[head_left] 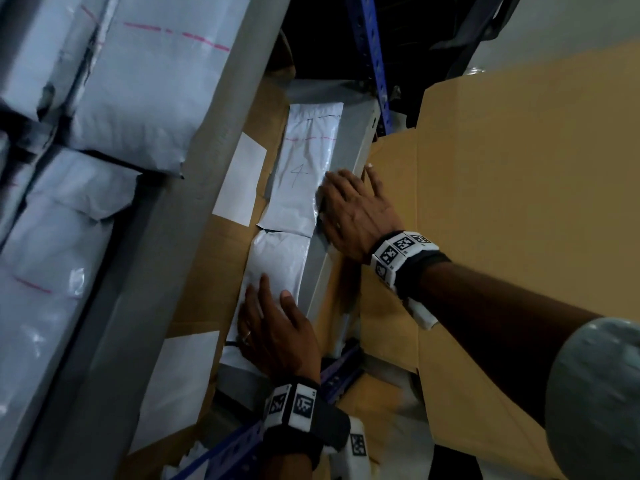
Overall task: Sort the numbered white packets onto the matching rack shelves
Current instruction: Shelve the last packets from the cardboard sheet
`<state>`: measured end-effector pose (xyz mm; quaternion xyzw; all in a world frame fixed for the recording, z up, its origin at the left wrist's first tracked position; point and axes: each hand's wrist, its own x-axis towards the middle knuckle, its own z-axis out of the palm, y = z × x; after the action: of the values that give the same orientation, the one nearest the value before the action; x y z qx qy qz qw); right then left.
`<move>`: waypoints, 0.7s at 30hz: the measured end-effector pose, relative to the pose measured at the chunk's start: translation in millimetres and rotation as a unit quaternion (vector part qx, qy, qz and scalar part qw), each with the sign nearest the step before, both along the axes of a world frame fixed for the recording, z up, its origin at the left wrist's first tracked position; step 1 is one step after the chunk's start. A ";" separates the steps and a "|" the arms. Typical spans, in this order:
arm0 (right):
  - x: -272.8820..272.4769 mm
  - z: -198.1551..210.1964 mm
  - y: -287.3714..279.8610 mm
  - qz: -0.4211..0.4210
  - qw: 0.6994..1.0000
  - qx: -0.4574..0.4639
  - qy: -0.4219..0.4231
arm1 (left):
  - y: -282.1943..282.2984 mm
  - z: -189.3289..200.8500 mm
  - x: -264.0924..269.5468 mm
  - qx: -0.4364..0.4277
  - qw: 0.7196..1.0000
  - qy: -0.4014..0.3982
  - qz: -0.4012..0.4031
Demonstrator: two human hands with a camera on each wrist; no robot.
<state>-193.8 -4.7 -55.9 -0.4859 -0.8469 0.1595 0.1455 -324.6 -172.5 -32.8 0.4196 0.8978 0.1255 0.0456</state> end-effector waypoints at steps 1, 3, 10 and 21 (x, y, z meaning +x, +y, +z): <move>6.0 5.3 -2.8 0.000 1.000 0.011 0.006 | 0.2 3.7 2.3 0.019 1.000 0.004 -0.003; 21.5 17.7 -9.6 -0.005 1.000 0.021 0.008 | 1.6 11.3 10.0 0.064 0.998 0.023 -0.013; 100.3 55.8 -44.6 -0.077 0.994 -0.013 0.082 | 13.0 48.8 74.0 0.094 0.995 0.020 -0.037; 317.8 123.1 -189.6 -0.266 0.920 -0.101 0.269 | -26.2 102.5 282.6 0.175 0.973 -0.135 -0.070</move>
<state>124.0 -194.3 67.2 -0.6441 -0.5949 0.3246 0.3548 -42.0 -198.7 69.7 0.4620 0.8161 0.3322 0.1010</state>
